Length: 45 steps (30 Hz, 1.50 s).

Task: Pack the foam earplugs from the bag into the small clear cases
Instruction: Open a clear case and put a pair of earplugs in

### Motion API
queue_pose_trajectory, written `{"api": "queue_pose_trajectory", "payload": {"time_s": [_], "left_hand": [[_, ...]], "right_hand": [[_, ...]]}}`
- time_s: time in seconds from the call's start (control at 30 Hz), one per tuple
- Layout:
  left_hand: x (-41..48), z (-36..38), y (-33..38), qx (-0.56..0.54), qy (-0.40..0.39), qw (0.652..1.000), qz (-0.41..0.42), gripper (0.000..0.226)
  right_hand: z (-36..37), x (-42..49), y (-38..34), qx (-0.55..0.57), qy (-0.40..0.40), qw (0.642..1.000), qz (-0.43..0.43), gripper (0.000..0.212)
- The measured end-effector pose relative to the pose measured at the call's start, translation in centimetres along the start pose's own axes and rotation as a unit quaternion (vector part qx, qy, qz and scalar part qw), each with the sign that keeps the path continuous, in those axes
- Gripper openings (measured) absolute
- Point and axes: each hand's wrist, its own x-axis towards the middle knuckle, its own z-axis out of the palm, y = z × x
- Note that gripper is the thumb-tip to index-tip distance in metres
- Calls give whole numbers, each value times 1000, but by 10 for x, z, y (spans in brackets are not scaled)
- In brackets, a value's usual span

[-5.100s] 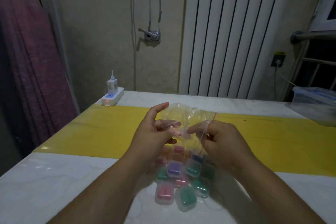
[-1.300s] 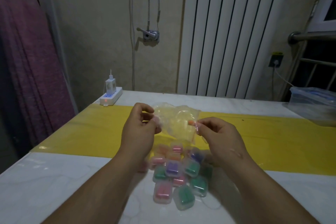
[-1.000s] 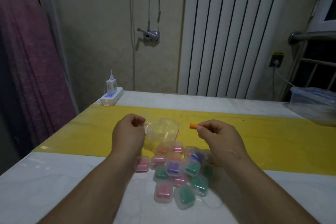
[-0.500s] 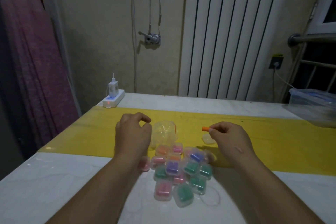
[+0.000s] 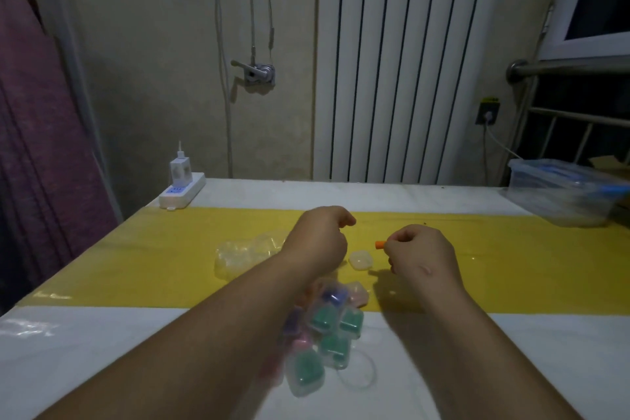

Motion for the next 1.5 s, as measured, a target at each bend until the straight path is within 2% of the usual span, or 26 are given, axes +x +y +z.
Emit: {"api": "queue_pose_trajectory", "payload": {"time_s": [0.13, 0.23, 0.3, 0.37, 0.47, 0.53, 0.63, 0.73, 0.8, 0.97, 1.07, 1.17, 1.33, 1.5], "left_hand": [[19, 24, 9, 109, -85, 990, 5, 39], [24, 38, 12, 92, -153, 984, -8, 47], [23, 45, 11, 78, -186, 979, -26, 44], [22, 45, 9, 93, -160, 983, -15, 38], [18, 29, 10, 85, -65, 994, -5, 34], [12, 11, 12, 41, -23, 999, -17, 32], [-3, -15, 10, -51, 31, 997, -47, 17], [-25, -33, 1, -166, 19, 984, -55, 20], [-39, -40, -6, -186, 6, 982, -43, 20], [-59, -41, -21, -219, 33, 974, -43, 7], [-67, -40, -26, -252, 68, 964, -40, 6], [-69, -39, -31, -322, 104, 939, -53, 11], [-71, -31, -39, -390, 100, 910, -97, 16], [-69, -26, -42, -355, 84, 928, -80, 17]], "right_hand": [[-7, 8, 4, 10, 13, 1000, 3, 12], [-6, 10, 6, 2, 10, 1000, 3, 11], [-5, 10, 6, 4, 9, 1000, 3, 9], [-4, 10, 6, 6, 8, 1000, 3, 6], [-1, 8, 4, 22, 6, 1000, 2, 8], [2, 4, 1, 51, -6, 999, 8, 13], [7, -4, -6, 126, -41, 991, 17, 15], [12, -16, -16, 237, -104, 966, 30, 13], [16, -25, -23, 276, -150, 949, 22, 12], [22, -41, -30, 263, -224, 938, -29, 15], [25, -46, -32, 240, -217, 945, -51, 21], [27, -45, -30, 253, -196, 946, -47, 31], [29, -45, -29, 221, -139, 961, -94, 24], [29, -46, -28, 185, -138, 969, -94, 30]]}}
